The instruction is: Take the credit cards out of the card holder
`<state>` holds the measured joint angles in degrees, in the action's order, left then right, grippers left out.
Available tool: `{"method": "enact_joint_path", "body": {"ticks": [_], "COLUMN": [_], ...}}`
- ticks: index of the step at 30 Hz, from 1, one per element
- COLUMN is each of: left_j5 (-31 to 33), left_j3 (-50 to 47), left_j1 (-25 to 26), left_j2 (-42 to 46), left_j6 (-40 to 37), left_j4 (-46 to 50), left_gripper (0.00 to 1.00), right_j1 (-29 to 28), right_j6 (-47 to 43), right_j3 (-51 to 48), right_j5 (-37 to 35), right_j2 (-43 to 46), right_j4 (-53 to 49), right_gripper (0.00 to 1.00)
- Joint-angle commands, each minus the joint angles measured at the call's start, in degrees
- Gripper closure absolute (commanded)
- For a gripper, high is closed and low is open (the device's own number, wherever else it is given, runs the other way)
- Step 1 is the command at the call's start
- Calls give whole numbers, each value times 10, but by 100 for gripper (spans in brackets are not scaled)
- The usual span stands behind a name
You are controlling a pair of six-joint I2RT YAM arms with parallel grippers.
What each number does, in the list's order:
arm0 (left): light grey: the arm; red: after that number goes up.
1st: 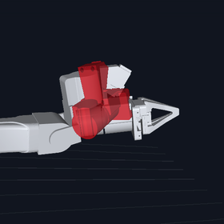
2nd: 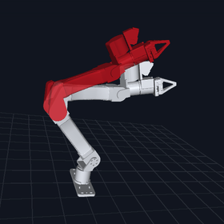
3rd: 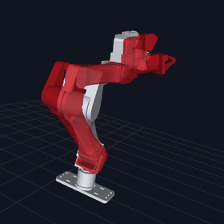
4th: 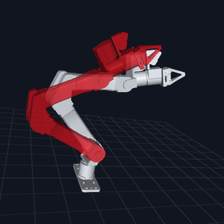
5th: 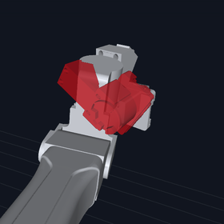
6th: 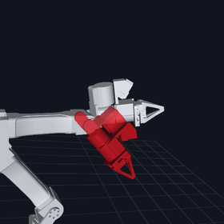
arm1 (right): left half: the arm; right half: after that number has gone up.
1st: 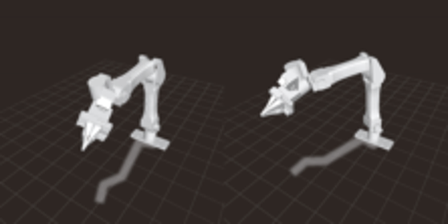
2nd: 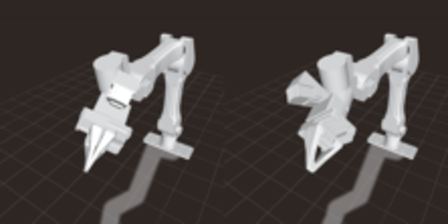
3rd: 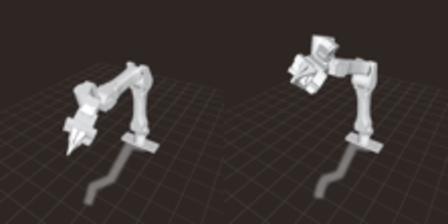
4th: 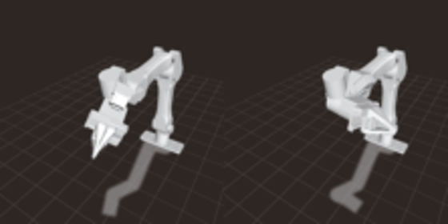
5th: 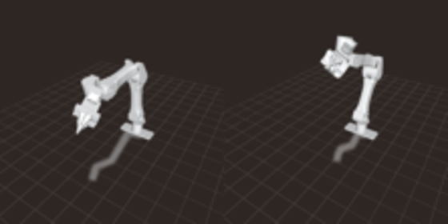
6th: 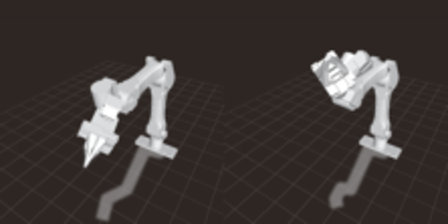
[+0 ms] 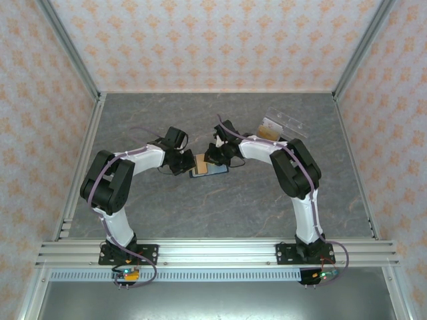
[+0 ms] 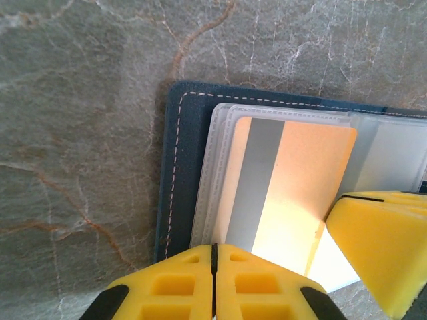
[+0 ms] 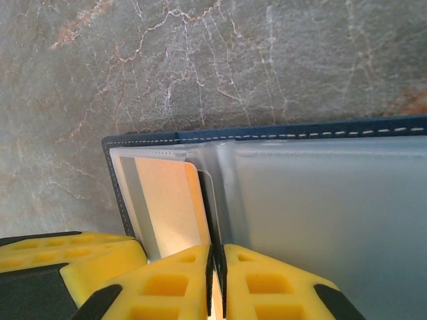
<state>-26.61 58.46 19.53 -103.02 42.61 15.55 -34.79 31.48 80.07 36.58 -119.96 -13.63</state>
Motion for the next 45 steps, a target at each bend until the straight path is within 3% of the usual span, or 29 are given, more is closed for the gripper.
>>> {"method": "enact_joint_path", "body": {"ticks": [1,38,45], "left_j5": [19,-48,-28], "left_j3": [1,10,17], "left_j1": [3,2,1], "left_j2": [-22,-41,-35], "left_j6": [1,-40,-45], "left_j4": [12,-1,20], "left_gripper": [93,97,96], "right_j1": [5,-1,1], "right_j6": [-10,-84,-80], "right_j3": [1,20,8], "right_j5": [19,146,120], "right_j2": [-14,-35,-19], "right_j4": [6,4,10], "right_gripper": [86,85,97]}}
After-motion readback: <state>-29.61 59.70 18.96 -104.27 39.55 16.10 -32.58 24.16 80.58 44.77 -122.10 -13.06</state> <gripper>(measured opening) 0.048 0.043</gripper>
